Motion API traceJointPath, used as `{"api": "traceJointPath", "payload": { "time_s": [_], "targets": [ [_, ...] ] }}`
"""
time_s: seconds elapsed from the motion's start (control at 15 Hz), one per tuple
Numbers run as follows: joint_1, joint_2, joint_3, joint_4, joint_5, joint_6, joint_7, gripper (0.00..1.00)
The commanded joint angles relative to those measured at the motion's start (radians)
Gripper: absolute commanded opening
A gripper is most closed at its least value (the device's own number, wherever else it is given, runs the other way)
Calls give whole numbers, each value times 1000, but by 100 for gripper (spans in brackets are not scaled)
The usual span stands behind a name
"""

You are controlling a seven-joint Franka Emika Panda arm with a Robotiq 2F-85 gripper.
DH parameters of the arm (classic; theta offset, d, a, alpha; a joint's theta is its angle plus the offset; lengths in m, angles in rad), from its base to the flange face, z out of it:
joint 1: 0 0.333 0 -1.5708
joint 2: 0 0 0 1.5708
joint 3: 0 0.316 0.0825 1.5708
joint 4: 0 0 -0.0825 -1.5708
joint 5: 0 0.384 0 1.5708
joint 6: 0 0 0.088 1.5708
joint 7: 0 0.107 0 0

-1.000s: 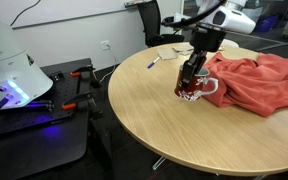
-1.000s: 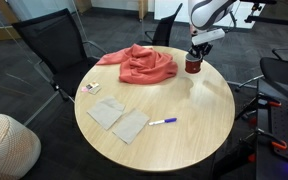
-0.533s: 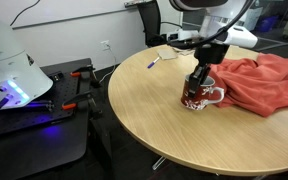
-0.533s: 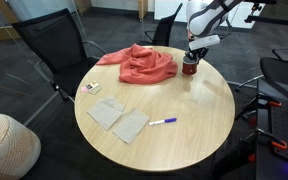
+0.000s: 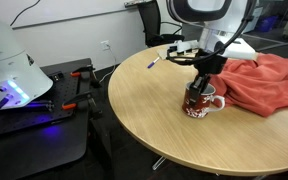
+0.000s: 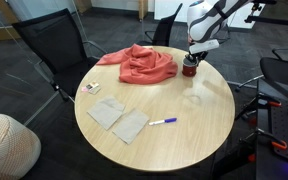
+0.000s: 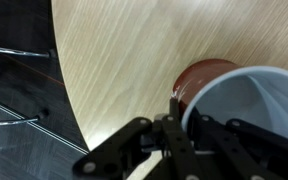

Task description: Move the mug to the right

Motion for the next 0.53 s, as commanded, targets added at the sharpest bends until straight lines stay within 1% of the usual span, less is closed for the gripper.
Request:
{"api": "traceJointPath", "payload": {
  "time_s": [0.0, 0.07, 0.27, 0.33, 0.47],
  "targets": [
    [3, -19, -13, -20, 3, 28, -15, 35],
    [3, -37, -18, -41, 1, 48, -17, 40],
    [10, -110, -41, -124, -6, 134, -28, 64],
    [13, -131, -48, -150, -8, 159, -32, 70],
    [29, -204, -66, -213, -18, 179, -31, 85]
  ]
}}
